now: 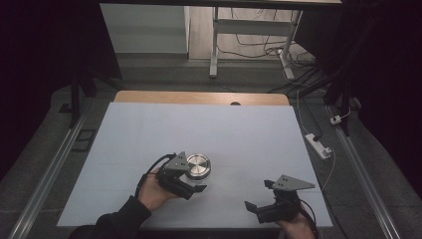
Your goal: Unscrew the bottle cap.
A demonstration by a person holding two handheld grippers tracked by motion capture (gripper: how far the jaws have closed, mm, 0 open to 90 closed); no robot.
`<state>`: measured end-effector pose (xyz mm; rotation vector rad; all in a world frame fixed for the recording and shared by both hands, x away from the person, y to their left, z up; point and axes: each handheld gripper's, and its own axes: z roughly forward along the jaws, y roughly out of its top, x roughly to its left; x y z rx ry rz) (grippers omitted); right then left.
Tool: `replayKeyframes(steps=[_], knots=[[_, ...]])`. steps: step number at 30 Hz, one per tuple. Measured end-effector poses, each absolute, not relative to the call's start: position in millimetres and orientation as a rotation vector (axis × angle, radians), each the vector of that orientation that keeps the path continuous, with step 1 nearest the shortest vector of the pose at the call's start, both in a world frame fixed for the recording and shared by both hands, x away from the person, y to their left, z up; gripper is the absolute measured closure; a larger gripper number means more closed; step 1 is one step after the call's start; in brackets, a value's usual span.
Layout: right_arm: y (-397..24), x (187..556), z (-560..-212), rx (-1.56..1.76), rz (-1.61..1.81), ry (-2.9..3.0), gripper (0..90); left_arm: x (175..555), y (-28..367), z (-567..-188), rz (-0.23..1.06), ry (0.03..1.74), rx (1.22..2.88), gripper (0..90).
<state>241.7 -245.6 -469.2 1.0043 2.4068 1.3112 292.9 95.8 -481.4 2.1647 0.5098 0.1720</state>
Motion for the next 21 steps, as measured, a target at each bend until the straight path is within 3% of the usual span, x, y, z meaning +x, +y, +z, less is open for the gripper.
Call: replayKeyframes(steps=[21], knots=[[-180.4, 261.7, -441.4, 0.747, 1.361, 2.471, 0.0, 290.6, 91.3, -483.7, 0.182, 0.491, 2.175, 15.5]])
